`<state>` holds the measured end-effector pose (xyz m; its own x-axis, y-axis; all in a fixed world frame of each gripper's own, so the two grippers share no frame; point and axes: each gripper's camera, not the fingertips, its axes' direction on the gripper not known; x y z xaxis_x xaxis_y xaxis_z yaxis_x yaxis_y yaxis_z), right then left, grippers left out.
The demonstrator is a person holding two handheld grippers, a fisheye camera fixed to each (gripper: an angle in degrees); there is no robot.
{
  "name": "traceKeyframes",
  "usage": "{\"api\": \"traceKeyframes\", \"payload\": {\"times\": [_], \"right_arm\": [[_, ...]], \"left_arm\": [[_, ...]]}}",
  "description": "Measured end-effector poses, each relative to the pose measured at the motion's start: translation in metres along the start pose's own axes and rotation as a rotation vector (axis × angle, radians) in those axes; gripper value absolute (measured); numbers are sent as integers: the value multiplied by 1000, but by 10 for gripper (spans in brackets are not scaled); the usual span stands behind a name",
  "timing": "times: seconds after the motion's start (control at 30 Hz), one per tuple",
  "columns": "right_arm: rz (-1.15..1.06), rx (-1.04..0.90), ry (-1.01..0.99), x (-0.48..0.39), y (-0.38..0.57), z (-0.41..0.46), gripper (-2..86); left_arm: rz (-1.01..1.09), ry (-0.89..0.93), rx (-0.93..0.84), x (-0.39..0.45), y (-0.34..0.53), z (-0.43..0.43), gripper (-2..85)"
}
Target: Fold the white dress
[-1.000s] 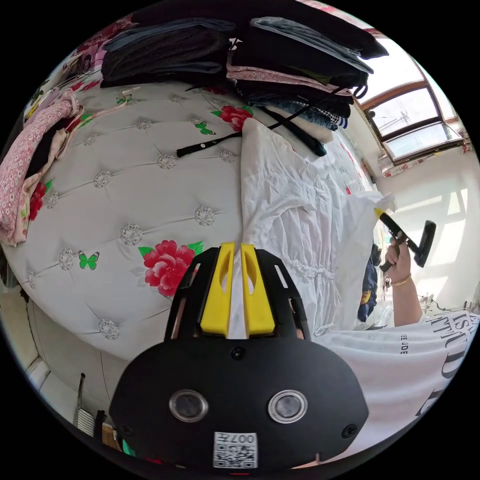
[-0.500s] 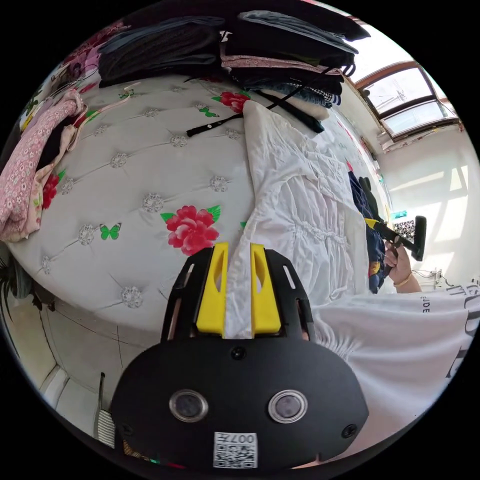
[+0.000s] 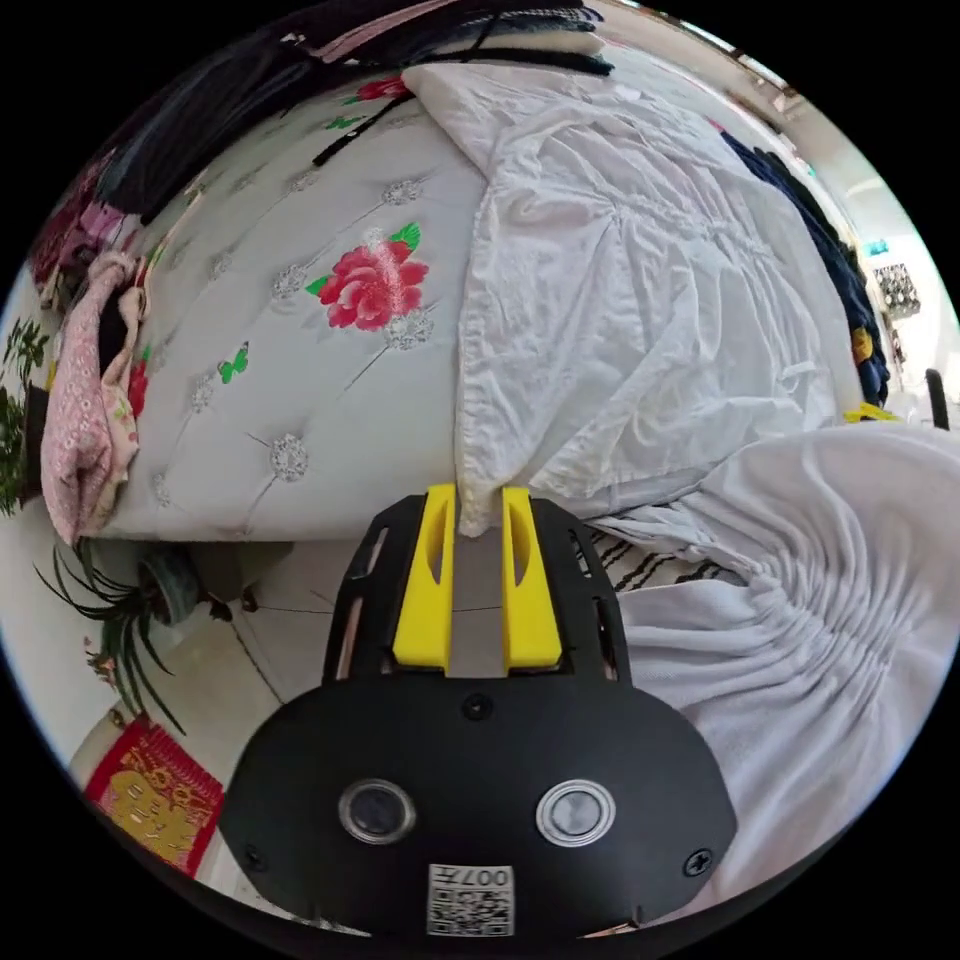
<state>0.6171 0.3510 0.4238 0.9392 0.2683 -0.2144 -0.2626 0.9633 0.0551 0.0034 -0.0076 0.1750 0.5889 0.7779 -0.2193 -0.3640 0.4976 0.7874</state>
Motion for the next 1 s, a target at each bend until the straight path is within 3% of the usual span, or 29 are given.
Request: {"api": "traceKeyframes", "payload": {"times": [0.13, 0.3, 0.4, 0.77, 0.87, 1.0], "right_arm": [[-48, 2, -121, 7, -6, -29, 7], [-17, 315, -390, 45, -5, -133, -2], [-6, 507, -553, 70, 4, -198, -3], [47, 678, -826, 119, 124, -299, -3], [93, 759, -977, 148, 133, -301, -3], [189, 719, -1030, 171, 108, -280, -3]], "left_arm": [[88, 170, 12, -12, 1, -27, -7], [-115, 556, 327, -124, 11, -130, -9], [-128, 680, 474, -166, 26, -191, -10], [-27, 998, 738, -232, 162, -311, -10], [-105, 1003, 740, -263, 153, -308, -10], [-241, 1065, 673, -295, 100, -270, -10]]}}
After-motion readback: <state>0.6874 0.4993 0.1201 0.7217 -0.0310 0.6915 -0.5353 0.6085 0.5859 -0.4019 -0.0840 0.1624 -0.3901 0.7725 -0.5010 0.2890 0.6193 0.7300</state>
